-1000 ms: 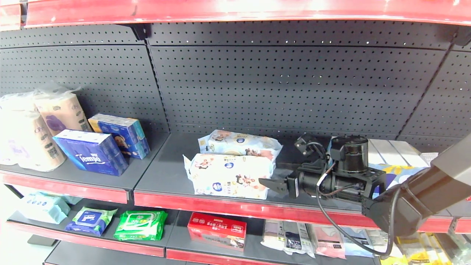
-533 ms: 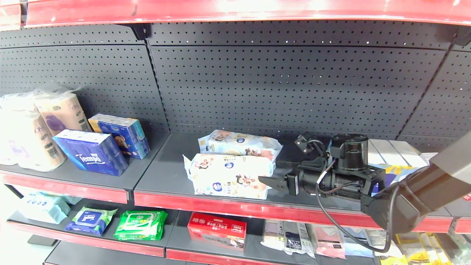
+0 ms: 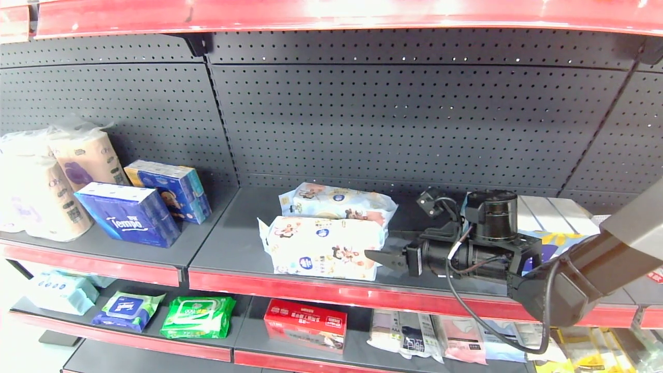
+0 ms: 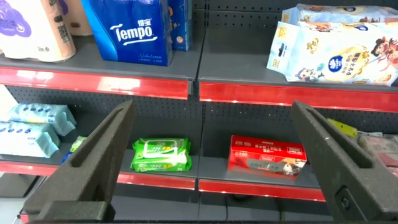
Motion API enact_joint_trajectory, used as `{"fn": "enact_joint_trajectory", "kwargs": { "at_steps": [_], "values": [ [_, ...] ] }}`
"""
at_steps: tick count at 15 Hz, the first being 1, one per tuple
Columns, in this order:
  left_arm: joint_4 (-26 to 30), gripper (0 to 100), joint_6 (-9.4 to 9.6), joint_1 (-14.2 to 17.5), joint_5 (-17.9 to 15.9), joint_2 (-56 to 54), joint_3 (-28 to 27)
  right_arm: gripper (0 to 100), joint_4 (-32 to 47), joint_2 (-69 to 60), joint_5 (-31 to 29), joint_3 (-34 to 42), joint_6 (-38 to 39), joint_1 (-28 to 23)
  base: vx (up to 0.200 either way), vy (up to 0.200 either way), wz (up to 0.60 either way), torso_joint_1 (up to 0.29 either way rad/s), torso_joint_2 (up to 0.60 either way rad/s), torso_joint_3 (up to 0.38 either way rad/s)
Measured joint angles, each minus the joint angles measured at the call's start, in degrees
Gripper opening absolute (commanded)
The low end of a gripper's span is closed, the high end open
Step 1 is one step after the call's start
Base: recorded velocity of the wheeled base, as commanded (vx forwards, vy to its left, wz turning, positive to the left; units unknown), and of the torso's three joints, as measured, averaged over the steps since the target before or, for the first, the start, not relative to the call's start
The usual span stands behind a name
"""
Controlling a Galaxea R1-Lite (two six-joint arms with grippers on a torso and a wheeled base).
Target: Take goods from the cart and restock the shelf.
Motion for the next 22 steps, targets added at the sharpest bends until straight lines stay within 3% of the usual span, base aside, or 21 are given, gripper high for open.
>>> {"fn": "enact_joint_trajectory", "kwargs": {
  "at_steps": [4, 22],
  "values": [
    [0.0, 100, 0.0, 0.0, 0.0, 0.0, 0.0, 100, 0.1, 0.3, 0.3, -0.4, 3.2, 0.4, 0.0, 0.0, 0.0, 0.0, 0.0, 0.0],
    [0.0, 100, 0.0, 0.0, 0.0, 0.0, 0.0, 100, 0.1, 3.8, 1.6, -3.8, 4.6, 1.5, 0.0, 0.0, 0.0, 0.0, 0.0, 0.0]
  ]
}}
